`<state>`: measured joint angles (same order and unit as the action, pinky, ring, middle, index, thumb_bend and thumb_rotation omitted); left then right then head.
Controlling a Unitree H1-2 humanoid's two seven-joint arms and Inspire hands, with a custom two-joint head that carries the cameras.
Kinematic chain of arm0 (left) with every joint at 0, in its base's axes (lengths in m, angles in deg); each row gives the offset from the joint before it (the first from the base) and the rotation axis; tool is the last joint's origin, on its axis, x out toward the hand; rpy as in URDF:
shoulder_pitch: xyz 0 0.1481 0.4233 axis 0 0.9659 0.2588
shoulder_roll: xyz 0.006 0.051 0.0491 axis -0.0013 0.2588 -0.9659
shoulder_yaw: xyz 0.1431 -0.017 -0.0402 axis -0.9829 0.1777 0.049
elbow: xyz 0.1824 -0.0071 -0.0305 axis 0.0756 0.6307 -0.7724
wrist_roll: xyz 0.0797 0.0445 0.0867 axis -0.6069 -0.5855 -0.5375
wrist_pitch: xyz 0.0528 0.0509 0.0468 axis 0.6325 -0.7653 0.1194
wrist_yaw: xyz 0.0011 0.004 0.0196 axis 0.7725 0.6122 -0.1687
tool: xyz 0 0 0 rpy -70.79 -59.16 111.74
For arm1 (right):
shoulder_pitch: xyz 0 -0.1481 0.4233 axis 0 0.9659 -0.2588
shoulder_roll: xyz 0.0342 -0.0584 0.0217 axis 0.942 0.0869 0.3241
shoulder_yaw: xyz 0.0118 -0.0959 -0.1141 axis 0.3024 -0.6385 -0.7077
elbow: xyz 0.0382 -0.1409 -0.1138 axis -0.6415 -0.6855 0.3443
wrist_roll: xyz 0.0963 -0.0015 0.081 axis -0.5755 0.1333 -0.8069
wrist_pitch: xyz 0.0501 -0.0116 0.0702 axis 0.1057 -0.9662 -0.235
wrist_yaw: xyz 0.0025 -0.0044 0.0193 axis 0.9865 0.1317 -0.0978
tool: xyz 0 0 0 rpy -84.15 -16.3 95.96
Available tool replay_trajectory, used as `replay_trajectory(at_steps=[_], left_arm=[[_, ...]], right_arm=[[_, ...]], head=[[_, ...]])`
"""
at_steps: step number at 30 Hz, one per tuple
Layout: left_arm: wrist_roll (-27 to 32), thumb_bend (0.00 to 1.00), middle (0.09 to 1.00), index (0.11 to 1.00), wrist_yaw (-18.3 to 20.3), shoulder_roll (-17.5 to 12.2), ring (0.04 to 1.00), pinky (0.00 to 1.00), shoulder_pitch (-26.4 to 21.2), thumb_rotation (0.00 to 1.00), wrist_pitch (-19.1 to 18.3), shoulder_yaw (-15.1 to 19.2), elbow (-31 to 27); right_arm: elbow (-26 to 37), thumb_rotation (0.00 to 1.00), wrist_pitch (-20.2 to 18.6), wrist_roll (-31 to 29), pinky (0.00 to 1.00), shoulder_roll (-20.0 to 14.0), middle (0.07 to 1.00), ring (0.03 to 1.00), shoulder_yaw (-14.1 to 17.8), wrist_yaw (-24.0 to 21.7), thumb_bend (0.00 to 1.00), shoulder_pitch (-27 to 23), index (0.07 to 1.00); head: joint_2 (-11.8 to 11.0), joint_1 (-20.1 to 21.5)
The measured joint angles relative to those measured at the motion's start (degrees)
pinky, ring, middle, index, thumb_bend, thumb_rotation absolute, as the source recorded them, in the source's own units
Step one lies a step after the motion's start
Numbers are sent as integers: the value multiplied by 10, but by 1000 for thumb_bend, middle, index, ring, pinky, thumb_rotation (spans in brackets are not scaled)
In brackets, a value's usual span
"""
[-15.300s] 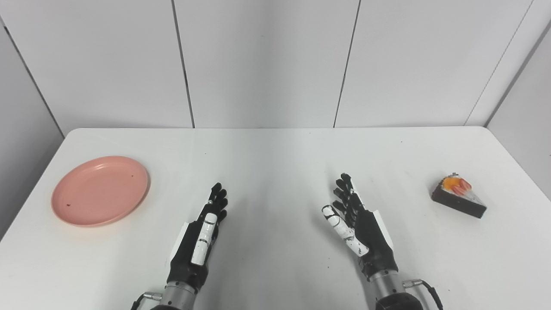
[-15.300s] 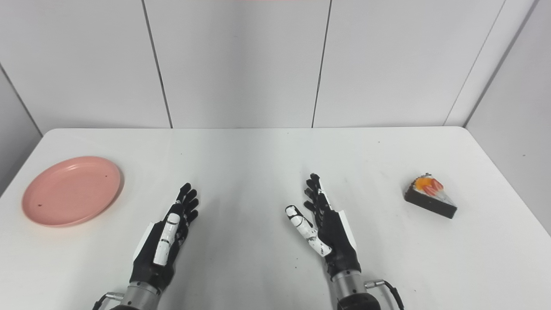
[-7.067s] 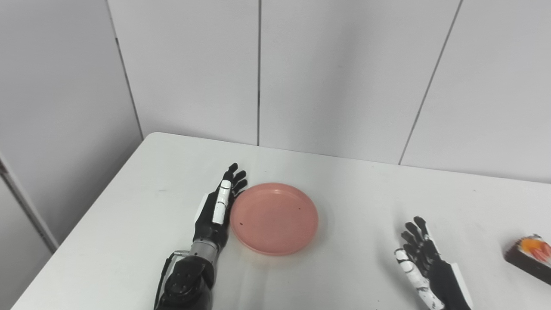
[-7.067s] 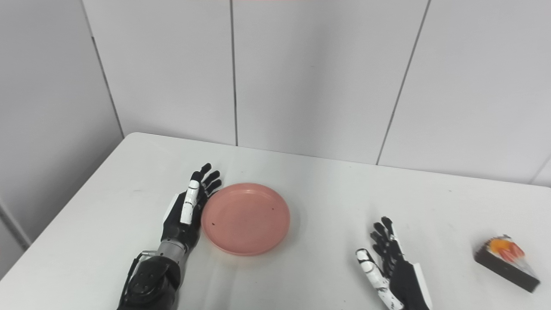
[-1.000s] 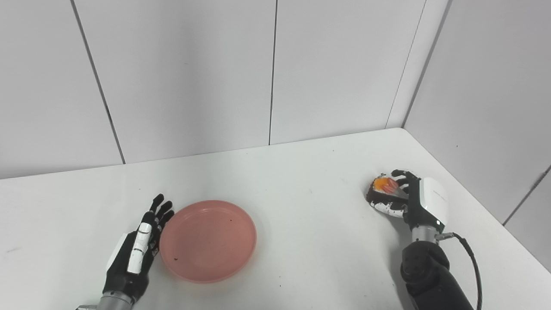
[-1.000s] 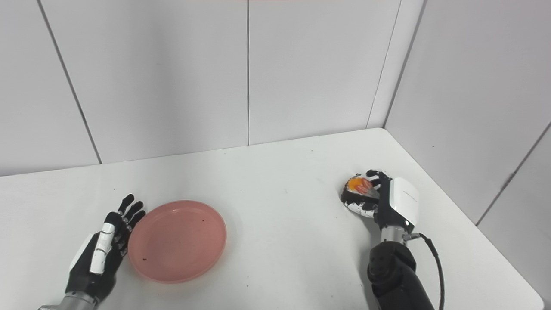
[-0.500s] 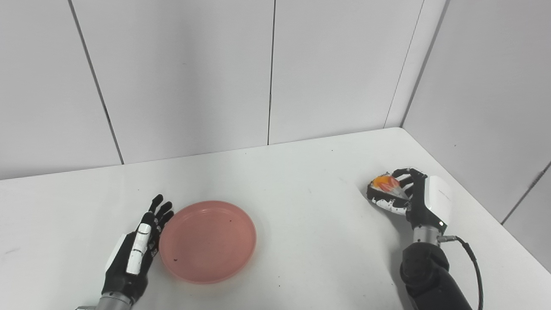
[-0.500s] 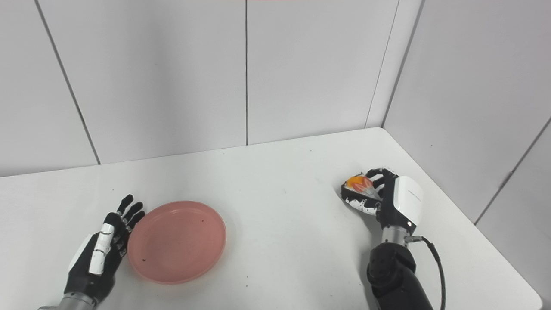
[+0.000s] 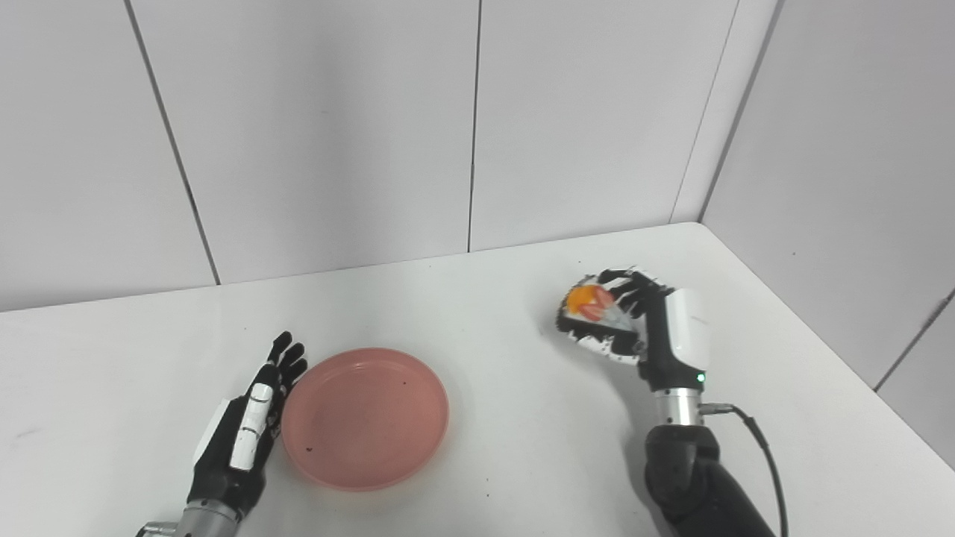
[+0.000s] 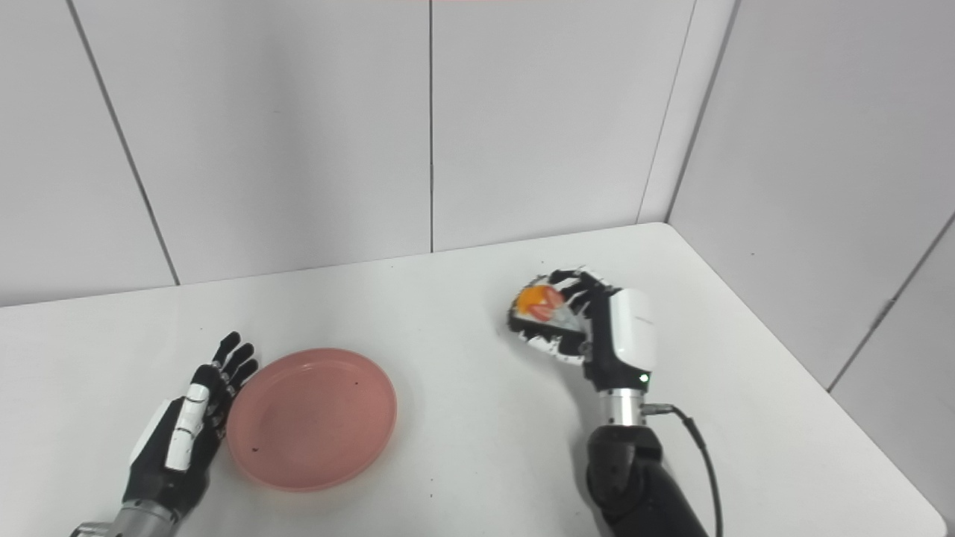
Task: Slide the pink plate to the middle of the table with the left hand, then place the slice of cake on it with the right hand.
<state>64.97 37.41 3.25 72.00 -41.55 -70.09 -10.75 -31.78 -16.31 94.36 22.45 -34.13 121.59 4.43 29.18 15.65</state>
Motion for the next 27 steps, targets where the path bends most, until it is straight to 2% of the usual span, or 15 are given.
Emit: replay_trajectory(at_steps=[3, 7, 12, 18, 22, 27], left_arm=[[-8, 705, 989, 994, -4, 4, 983, 979, -3, 1000, 7, 0, 5], [-18, 718, 991, 997, -11, 10, 984, 985, -6, 1000, 23, -2, 12], [-41, 740, 994, 996, -20, 17, 996, 1000, -10, 1000, 26, -10, 19], [-54, 711, 999, 1000, -25, 23, 997, 1000, -10, 1000, 24, -16, 17], [-59, 699, 997, 1000, -32, 28, 997, 1000, -9, 1000, 23, -16, 15], [-61, 701, 995, 996, -38, 37, 991, 1000, -5, 1000, 21, -19, 9]], right_arm=[[29, 0, 0, -2, 275, 22, 424, 345, -13, -25, 519, 10, 526], [40, 0, 8, -8, 334, 26, 442, 397, -20, -45, 520, 17, 527], [38, 0, 39, 17, 299, 28, 437, 363, -33, -32, 520, 13, 528], [28, 0, 75, 21, 357, 37, 465, 401, -53, -33, 515, 1, 540], [28, 0, 97, 11, 352, 48, 480, 392, -65, -44, 510, -3, 552], [42, 0, 98, 6, 348, 70, 479, 392, -83, -78, 509, -4, 553]], head=[[-1, -19], [0, -41], [1, -69], [7, -95], [14, -113], [22, -137]])
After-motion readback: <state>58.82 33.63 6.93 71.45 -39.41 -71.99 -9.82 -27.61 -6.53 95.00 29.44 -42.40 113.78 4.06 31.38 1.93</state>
